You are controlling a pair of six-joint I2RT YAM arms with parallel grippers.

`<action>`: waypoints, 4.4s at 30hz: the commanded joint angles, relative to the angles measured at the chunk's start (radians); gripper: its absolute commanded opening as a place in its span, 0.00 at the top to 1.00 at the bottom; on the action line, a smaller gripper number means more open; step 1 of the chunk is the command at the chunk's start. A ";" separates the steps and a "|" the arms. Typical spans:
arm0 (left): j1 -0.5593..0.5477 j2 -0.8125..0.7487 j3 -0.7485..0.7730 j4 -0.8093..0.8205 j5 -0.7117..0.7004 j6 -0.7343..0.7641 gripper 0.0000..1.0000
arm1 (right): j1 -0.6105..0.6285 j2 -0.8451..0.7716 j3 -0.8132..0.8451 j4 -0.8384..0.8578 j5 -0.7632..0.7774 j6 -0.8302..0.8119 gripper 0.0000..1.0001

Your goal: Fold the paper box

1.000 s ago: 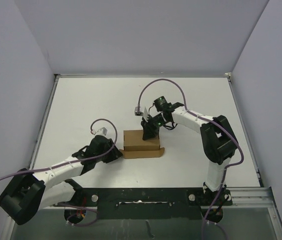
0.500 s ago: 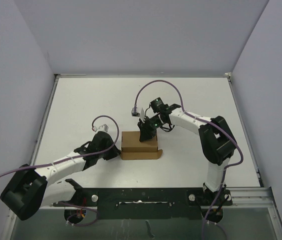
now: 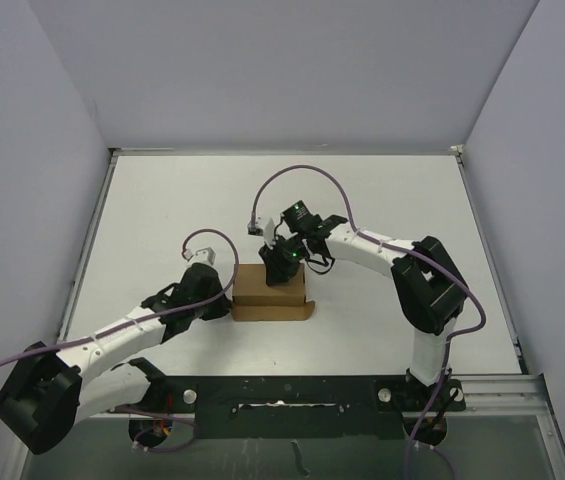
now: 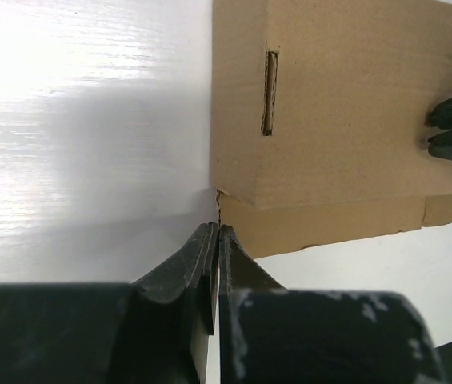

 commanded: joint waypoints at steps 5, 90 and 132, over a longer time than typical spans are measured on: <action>0.002 -0.035 0.026 0.040 -0.055 0.190 1.00 | 0.022 -0.004 -0.040 0.127 0.140 0.196 0.83; 0.133 0.184 0.251 0.148 0.055 0.481 1.00 | 0.067 0.054 -0.061 0.184 0.201 0.334 0.84; 0.451 0.269 0.280 0.139 0.380 0.311 0.83 | -0.200 -0.198 -0.010 -0.140 -0.237 -0.301 0.76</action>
